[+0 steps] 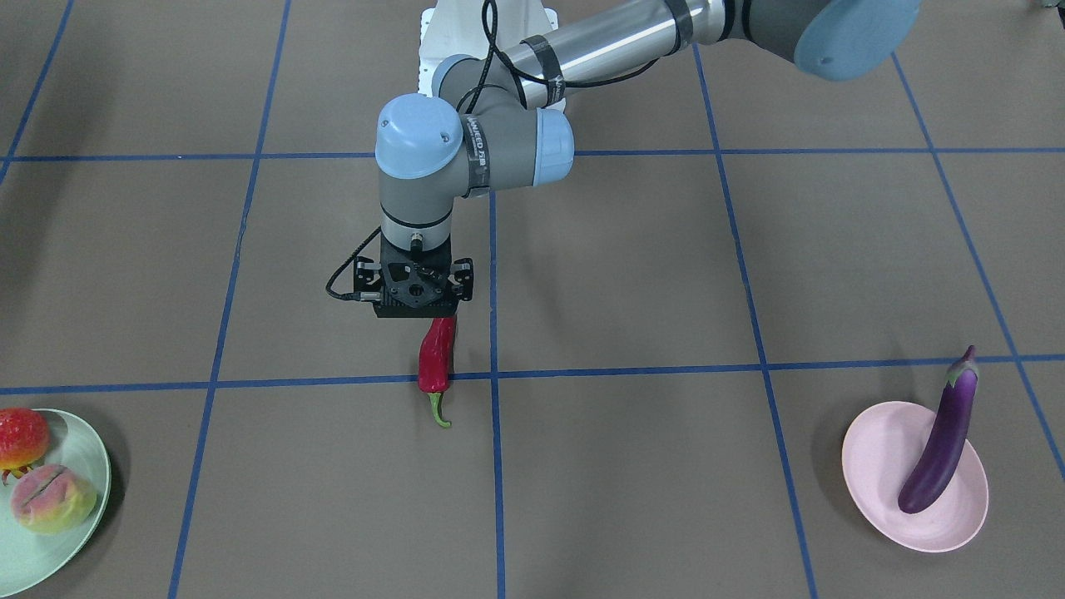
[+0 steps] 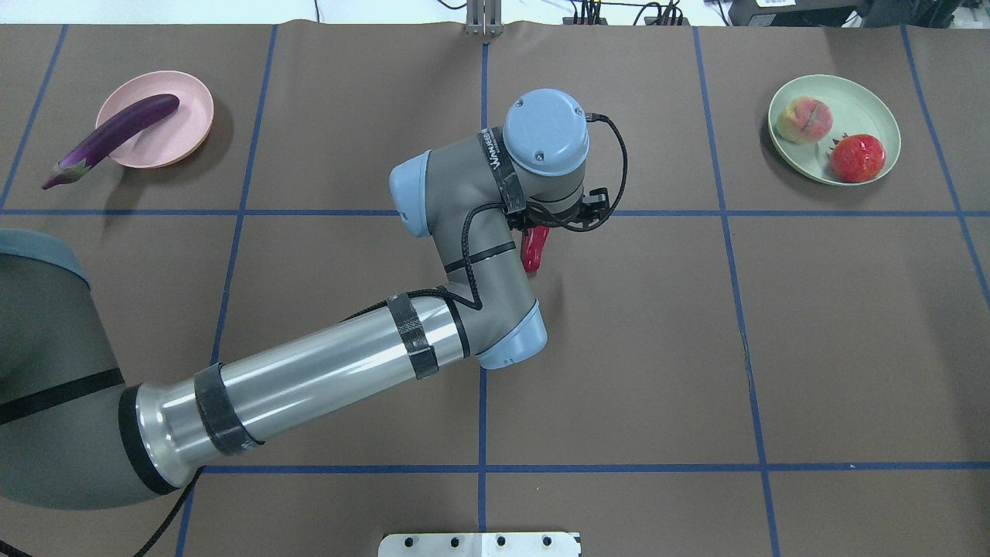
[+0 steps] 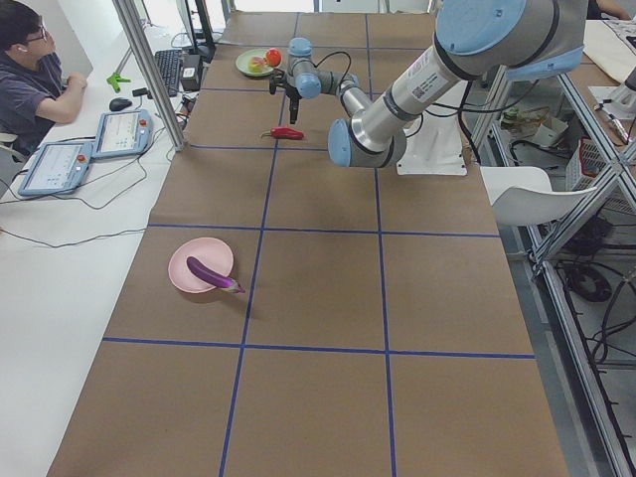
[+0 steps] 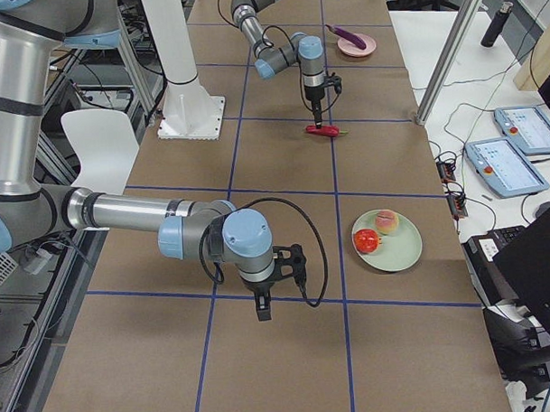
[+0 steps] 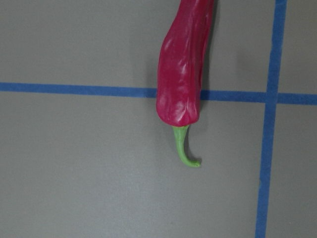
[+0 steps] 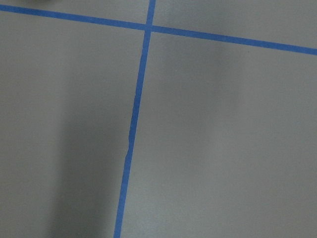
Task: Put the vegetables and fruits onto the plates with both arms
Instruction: 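Grasp the chili pepper by its body with the left gripper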
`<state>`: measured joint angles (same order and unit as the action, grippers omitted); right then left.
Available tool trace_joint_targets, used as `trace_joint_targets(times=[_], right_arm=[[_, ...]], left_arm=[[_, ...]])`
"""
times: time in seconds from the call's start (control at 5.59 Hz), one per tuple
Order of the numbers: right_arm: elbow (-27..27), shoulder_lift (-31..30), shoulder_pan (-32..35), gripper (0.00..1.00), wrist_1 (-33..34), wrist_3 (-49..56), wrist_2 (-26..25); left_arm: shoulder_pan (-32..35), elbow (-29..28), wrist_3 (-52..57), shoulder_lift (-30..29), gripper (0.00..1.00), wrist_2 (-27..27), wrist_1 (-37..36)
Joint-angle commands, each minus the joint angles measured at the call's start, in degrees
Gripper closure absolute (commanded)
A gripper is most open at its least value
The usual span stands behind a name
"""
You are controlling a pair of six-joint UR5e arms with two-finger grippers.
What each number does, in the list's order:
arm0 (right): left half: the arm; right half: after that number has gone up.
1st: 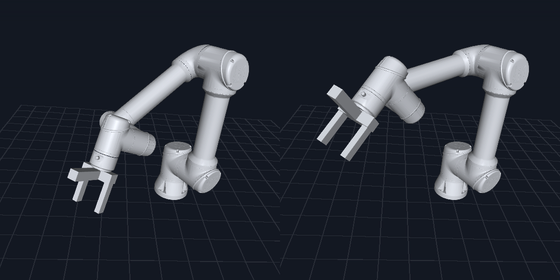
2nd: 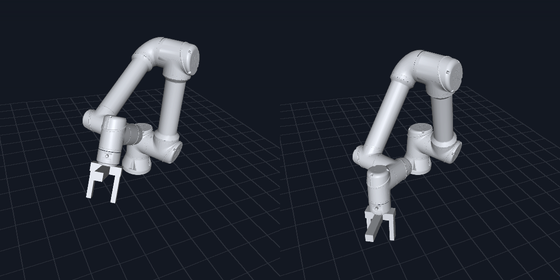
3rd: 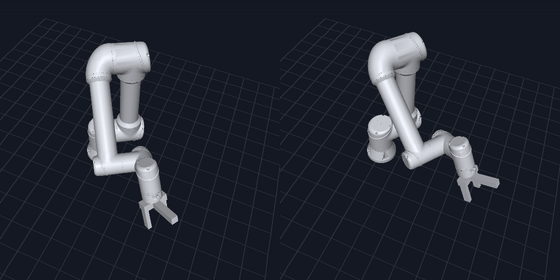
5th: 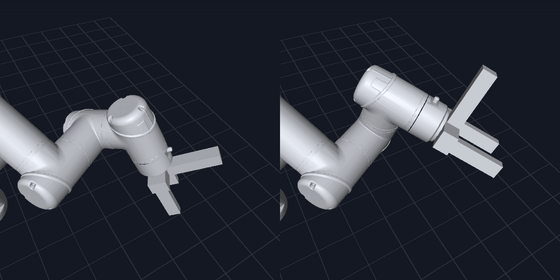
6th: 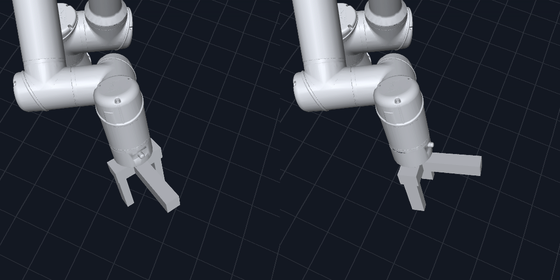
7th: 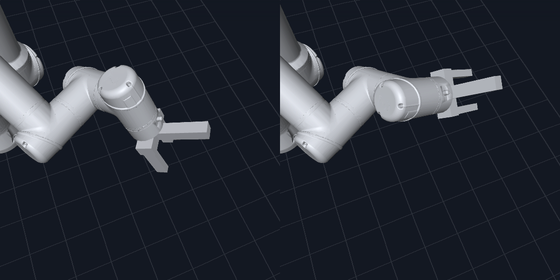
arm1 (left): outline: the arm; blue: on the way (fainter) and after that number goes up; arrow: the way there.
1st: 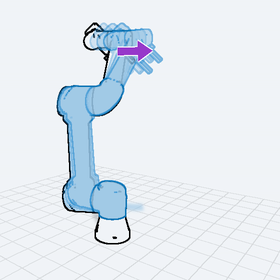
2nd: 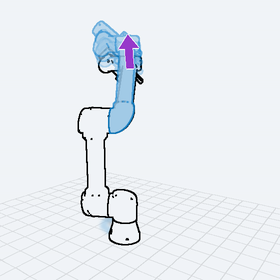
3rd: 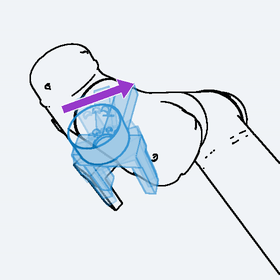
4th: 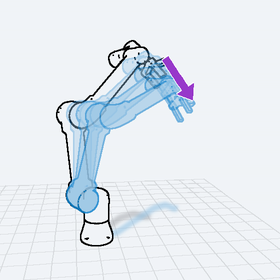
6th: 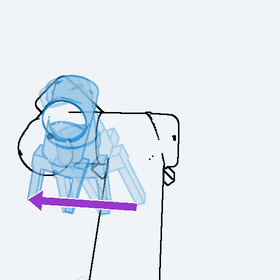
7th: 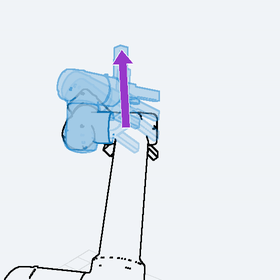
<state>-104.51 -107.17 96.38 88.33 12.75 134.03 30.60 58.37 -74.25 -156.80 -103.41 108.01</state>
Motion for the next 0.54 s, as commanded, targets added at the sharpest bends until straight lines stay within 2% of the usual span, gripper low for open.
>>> trace_joint_targets(times=[0.0,0.36], right_arm=[[0.0,0.0,-0.1,0.0,0.0,0.0,0.0],[0.0,0.0,-0.1,0.0,0.0,0.0,0.0]], left_arm=[[-0.2,-3.9,0.2,-0.1,0.09,2.0,1.7],[-1.9,-4.5,0.3,0.1,0.14,2.0,1.7]])
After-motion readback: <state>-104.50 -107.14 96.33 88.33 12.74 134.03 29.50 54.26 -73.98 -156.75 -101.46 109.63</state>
